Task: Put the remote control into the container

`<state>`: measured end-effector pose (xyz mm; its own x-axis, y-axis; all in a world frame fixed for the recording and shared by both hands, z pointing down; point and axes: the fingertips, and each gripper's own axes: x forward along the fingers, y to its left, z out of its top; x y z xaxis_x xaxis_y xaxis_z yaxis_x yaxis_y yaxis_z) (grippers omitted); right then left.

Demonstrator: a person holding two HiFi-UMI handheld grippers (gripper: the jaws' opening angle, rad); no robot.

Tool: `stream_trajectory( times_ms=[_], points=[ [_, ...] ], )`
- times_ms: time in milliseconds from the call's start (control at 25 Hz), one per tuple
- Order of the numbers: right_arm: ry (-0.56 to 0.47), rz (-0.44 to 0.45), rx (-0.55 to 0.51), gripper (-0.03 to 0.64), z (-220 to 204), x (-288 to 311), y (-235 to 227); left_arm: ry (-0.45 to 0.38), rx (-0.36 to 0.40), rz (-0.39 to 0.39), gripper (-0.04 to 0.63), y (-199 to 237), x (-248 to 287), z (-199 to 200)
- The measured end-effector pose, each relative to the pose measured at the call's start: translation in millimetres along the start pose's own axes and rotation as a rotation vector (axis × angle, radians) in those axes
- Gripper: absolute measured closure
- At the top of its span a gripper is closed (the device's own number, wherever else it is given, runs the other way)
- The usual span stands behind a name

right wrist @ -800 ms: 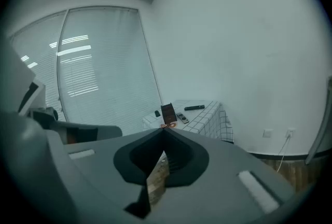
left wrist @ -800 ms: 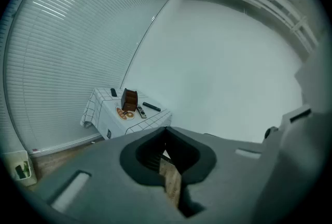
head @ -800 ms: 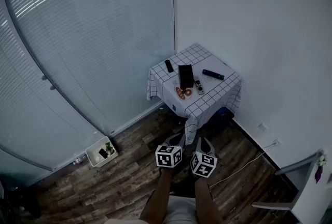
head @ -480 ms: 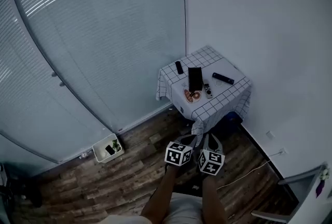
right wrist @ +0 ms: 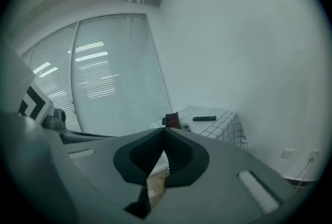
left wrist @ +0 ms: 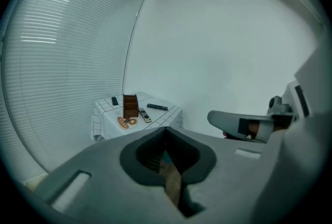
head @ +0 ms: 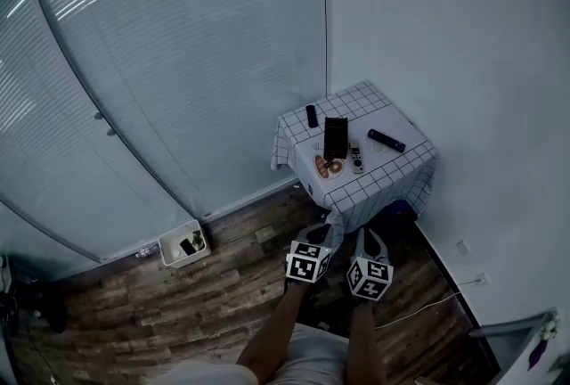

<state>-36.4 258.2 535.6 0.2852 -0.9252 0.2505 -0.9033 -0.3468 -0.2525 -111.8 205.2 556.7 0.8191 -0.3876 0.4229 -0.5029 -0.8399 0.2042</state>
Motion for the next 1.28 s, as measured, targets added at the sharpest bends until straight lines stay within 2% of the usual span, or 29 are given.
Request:
stream_trajectory(
  times_ms=[80, 160, 360, 440, 520, 640, 720, 840, 920, 1040, 1200, 1280],
  points=[
    [0.017, -0.005, -0.002, 0.615, -3.5, 2.5, -9.7, -0.011, 0.002, 0.043, 0.595, 7.7, -0.1, 2.1],
    [0.029, -0.008, 0.015, 0.615, -5.2, 4.3, -20.2, -0.010, 0.044, 0.043, 0.595, 7.1, 1.3, 4.2],
    [0.055, 0.024, 0.018, 0.615, -6.3, 19.4, -31.5, 0.156, 0.290, -0.094, 0.597, -13.4, 16.1, -4.7],
    [0.057, 0.043, 0.025, 0.615, -7.2, 28.8, -29.3, 0.146, 0.350, -0.109, 0.596, -11.0, 21.8, 1.4],
    [0.073, 0.067, 0.005, 0.615, -7.4, 41.5, -24.6, 0.062, 0.317, -0.079, 0.595, -0.5, 28.0, 16.5],
    [0.097, 0.100, -0.042, 0.615, -0.6, 62.3, -20.0, -0.073, 0.134, -0.057, 0.595, 16.2, 37.3, 43.8],
    [0.093, 0.102, -0.049, 0.615, 8.1, 71.0, -22.7, -0.106, 0.054, -0.055, 0.595, 24.2, 46.9, 53.5],
    [0.109, 0.105, -0.041, 0.615, 13.5, 82.3, -28.1, -0.159, -0.014, -0.037, 0.595, 37.3, 60.4, 66.1],
    [0.121, 0.109, -0.029, 0.615, 15.3, 94.4, -33.3, -0.216, -0.043, -0.003, 0.597, 49.6, 68.8, 78.7],
    [0.117, 0.118, -0.016, 0.615, 21.9, 112.3, -41.8, -0.254, -0.061, 0.026, 0.596, 63.7, 83.7, 91.7],
    [0.071, 0.115, -0.012, 0.615, 35.1, 133.9, -52.0, -0.226, -0.041, 0.043, 0.595, 75.0, 107.4, 103.0],
    [0.078, 0.110, -0.013, 0.615, 35.6, 145.2, -54.5, -0.208, -0.042, 0.024, 0.595, 79.3, 118.5, 107.9]
  ],
)
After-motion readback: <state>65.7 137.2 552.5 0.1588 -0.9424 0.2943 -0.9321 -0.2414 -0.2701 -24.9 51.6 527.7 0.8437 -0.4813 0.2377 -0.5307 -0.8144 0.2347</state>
